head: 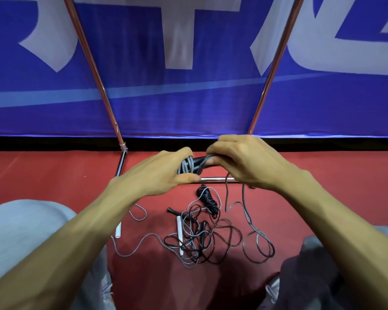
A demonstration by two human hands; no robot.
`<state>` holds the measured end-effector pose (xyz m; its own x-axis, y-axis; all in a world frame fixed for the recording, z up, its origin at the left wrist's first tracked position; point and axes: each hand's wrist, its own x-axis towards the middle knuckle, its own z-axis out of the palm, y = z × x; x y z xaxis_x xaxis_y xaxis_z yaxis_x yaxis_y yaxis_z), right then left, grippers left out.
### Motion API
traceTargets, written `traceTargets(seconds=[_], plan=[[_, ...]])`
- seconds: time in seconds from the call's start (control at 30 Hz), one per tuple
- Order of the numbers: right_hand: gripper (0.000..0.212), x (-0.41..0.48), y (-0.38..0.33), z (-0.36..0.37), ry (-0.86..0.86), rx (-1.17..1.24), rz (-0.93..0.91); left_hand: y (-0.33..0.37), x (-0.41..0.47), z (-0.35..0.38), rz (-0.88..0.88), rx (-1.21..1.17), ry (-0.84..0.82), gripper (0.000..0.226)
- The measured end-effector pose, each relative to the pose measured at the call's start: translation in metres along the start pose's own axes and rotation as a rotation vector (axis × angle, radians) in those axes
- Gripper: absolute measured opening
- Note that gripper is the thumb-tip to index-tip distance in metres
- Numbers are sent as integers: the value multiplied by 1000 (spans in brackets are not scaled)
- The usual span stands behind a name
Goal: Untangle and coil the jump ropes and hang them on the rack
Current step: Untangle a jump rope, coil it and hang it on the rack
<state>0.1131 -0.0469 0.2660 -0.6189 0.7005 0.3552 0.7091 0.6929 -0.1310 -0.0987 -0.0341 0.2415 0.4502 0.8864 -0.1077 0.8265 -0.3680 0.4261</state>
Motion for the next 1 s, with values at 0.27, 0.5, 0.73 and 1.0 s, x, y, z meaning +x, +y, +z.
traceTargets(seconds=[0.27,0.5,0.73,1.0], plan=[[42,7,16,2,80,188,112,31,-13,8,40,111,32,55],[37,11,29,3,-125,697,344,31,-17,5,200,-190,177,31],[11,17,21,14,-155,905,366,29,-18,-10,143,-648,288,14],[24,14,7,38,-444,598,440,22,-17,-21,2,-830,417,49]])
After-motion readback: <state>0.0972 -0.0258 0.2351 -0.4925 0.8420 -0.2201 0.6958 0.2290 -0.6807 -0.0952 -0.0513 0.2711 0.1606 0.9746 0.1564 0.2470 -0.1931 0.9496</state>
